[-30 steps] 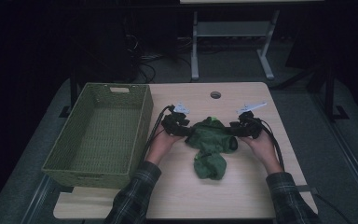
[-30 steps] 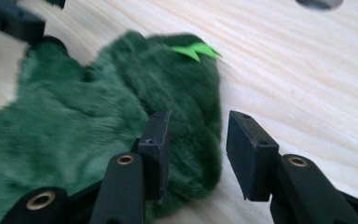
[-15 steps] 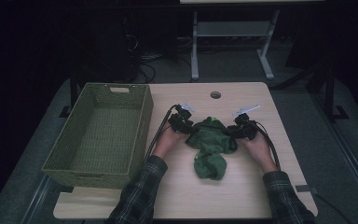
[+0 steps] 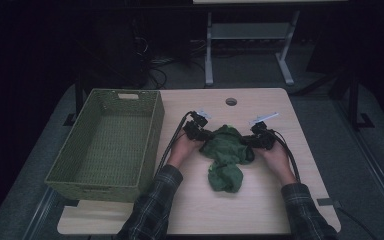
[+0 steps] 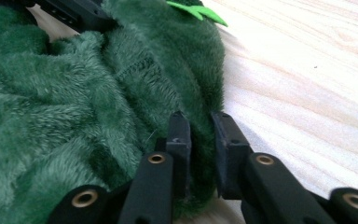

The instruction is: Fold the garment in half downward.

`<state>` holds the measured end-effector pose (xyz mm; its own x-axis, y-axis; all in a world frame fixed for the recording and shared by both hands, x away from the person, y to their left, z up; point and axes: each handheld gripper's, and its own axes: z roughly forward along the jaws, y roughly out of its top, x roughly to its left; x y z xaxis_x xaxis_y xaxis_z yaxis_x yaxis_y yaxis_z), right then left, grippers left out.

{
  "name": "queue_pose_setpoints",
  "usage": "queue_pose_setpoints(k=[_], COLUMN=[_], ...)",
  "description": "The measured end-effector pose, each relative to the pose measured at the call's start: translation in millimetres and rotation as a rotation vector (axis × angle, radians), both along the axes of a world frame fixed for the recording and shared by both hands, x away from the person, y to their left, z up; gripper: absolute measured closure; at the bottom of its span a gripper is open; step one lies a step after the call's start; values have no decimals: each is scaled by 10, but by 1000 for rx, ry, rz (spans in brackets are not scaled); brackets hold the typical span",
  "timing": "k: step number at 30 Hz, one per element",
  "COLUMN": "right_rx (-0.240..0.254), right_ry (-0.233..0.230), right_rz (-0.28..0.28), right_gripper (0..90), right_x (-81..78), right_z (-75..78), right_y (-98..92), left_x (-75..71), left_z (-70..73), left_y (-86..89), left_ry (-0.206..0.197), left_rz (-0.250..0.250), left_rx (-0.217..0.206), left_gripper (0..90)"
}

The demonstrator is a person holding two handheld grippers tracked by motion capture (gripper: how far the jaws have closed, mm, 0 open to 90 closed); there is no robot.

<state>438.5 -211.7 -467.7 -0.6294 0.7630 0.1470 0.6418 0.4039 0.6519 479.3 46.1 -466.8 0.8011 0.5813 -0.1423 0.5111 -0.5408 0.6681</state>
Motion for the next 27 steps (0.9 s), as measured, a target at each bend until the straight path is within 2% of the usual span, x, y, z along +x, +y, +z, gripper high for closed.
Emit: queue_pose_setpoints(k=[2,5,8,12,15,17,20,22,27], right_rx=[-2,-14,-15,-4,29,38,48,45,61], right_ry=[0,-3,-5,-29,-45,-30,-65,-64,-120], right_rz=[0,-3,-6,-14,-33,-38,-45,-35,-42], right_gripper=[825,857,861,868,871,871,875,875,875], right_x=[0,-3,-5,-18,-22,-3,19,76,146], right_z=[0,3,13,91,172,234,351,437,698], right_y=[1,5,5,-31,-89,-106,-92,-80,-29], left_x=[9,5,-11,-48,-89,-108,-124,-128,-159], left_z=[10,25,55,167,303,410,542,650,890], left_y=[-3,-5,-7,15,26,44,54,62,97], left_ry=[-2,-1,1,-24,-69,-95,-127,-149,-218], left_rz=[-16,-14,-5,0,13,19,29,34,49], left_rx=[14,20,12,-9,-38,-49,-60,-66,-93], left_gripper=[813,861,870,870,870,870,870,871,871])
